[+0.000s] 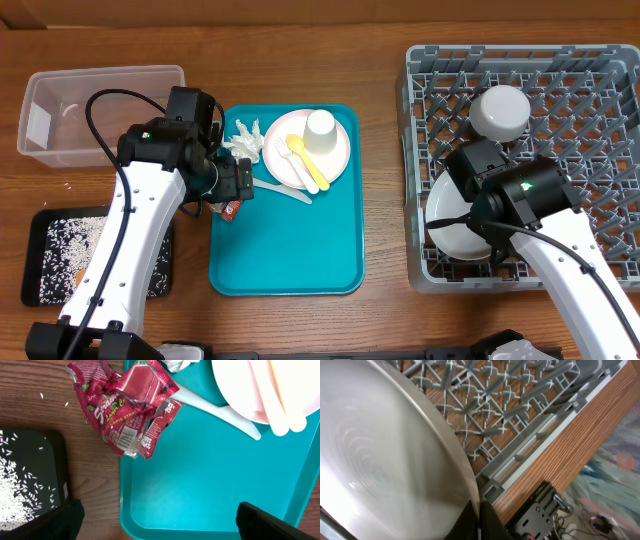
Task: Sort waste into correct bins and load items into the dishwasher rack
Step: 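Lower the held plate into the dish rack with the right gripper, then open the right gripper to release the plate in the rack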
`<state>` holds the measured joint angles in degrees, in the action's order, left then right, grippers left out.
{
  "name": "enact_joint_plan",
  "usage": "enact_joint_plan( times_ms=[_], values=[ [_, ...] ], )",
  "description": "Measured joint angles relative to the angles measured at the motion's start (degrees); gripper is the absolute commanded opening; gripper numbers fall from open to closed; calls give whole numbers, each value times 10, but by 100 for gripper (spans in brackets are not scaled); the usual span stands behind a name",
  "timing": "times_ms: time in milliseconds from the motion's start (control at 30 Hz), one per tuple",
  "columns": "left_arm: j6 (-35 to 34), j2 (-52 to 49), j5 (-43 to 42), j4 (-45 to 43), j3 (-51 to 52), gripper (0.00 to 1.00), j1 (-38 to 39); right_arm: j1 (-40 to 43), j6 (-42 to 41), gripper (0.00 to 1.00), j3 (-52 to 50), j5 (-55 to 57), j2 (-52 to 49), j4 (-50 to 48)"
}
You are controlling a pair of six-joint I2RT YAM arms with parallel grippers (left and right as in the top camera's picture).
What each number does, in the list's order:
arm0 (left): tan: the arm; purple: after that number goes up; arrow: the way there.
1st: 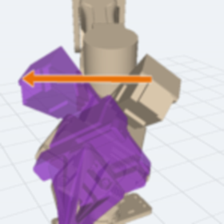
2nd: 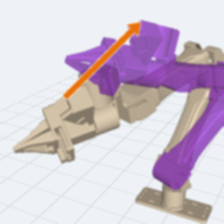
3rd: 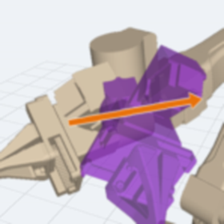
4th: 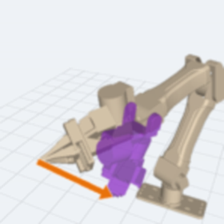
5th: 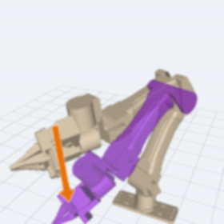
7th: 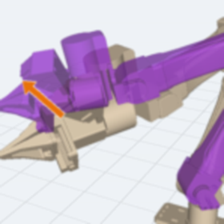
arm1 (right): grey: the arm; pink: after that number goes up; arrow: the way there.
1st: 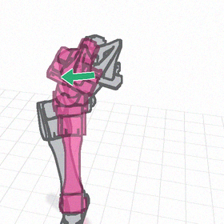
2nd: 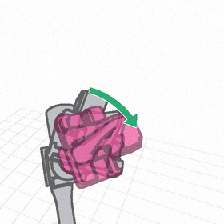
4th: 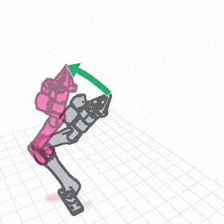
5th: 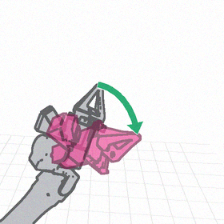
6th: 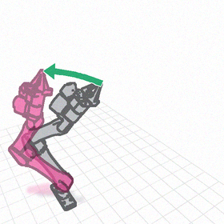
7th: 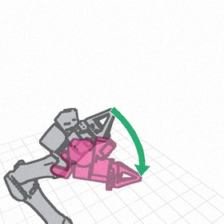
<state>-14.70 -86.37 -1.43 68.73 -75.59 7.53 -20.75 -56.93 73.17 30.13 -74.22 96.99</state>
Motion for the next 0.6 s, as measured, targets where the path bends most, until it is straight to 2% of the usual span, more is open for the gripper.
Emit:
enact_joint_plan(
  times_ms=[333, 533, 600],
  values=[
    [0, 0, 0, 0, 0, 100, 0, 0, 1, 4, -3, -8, -30, 0],
    [0, 0, 0, 0, 0, 100, 0, 0, 7, 20, -3, -12, -37, -3],
    [0, 0, 0, 0, 0, 100, 0, 0, 11, 29, -3, -16, -37, -2]
  ],
)
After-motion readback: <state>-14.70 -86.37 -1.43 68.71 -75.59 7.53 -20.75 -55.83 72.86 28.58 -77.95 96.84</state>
